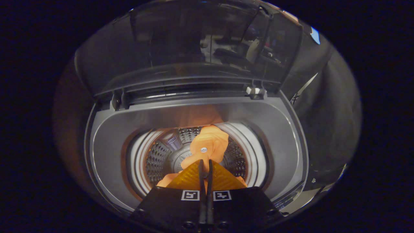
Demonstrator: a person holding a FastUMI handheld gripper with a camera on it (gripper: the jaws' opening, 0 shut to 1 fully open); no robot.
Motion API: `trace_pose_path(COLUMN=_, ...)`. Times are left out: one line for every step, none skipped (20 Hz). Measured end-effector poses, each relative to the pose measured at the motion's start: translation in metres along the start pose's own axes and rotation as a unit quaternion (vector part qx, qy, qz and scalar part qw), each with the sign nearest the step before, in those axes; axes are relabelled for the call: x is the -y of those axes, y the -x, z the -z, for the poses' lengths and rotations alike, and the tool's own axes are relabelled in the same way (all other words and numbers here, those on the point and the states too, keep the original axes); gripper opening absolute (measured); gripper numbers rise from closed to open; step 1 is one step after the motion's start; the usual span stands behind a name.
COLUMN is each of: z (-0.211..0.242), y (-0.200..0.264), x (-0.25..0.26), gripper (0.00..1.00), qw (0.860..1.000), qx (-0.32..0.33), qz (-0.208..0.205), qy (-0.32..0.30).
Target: Put the clothes into the washing machine and then close the washing machine lid.
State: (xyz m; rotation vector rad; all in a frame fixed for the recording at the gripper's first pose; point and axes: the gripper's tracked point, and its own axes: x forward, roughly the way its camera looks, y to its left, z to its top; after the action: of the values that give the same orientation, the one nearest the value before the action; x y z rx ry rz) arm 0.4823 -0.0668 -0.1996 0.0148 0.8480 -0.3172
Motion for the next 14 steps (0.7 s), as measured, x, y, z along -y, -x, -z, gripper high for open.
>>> trace_pose_path(z=0.004, y=-0.002, x=-0.002, gripper=0.01, qw=1.000, qx=-0.008, qz=-0.002, qy=0.004)
trace_pose_path(z=0.009, y=-0.003, x=-0.002, gripper=0.01, qw=1.000, qx=-0.011, qz=-0.003, qy=0.010)
trace_pose_path(z=0.011, y=-0.004, x=-0.003, gripper=0.04, qw=1.000, qx=-0.012, qz=-0.001, qy=0.017)
trace_pose_path(z=0.015, y=-0.004, x=-0.004, gripper=0.06, qw=1.000, qx=-0.013, qz=-0.005, qy=0.023)
trace_pose_path(z=0.018, y=-0.002, x=-0.003, gripper=0.10, qw=1.000, qx=-0.012, qz=-0.003, qy=0.028)
trace_pose_path(z=0.019, y=0.000, x=-0.005, gripper=0.13, qw=1.000, qx=-0.005, qz=-0.008, qy=0.028)
trace_pose_path(z=0.018, y=0.008, x=-0.004, gripper=0.16, qw=1.000, qx=0.003, qz=-0.009, qy=0.026)
trace_pose_path(z=0.019, y=0.012, x=-0.003, gripper=0.24, qw=1.000, qx=0.012, qz=-0.012, qy=0.023)
trace_pose_path(z=0.018, y=0.022, x=-0.002, gripper=0.32, qw=1.000, qx=0.017, qz=-0.015, qy=0.019)
trace_pose_path(z=0.019, y=0.031, x=-0.003, gripper=0.40, qw=0.999, qx=0.028, qz=-0.021, qy=0.016)
trace_pose_path(z=0.019, y=0.034, x=-0.001, gripper=0.48, qw=0.999, qx=0.036, qz=-0.022, qy=0.017)
trace_pose_path(z=0.020, y=0.042, x=0.002, gripper=0.56, qw=0.999, qx=0.042, qz=-0.020, qy=0.020)
trace_pose_path(z=0.023, y=0.048, x=0.000, gripper=0.64, qw=0.998, qx=0.047, qz=-0.025, qy=0.022)
trace_pose_path(z=0.025, y=0.054, x=-0.003, gripper=0.72, qw=0.998, qx=0.052, qz=-0.034, qy=0.020)
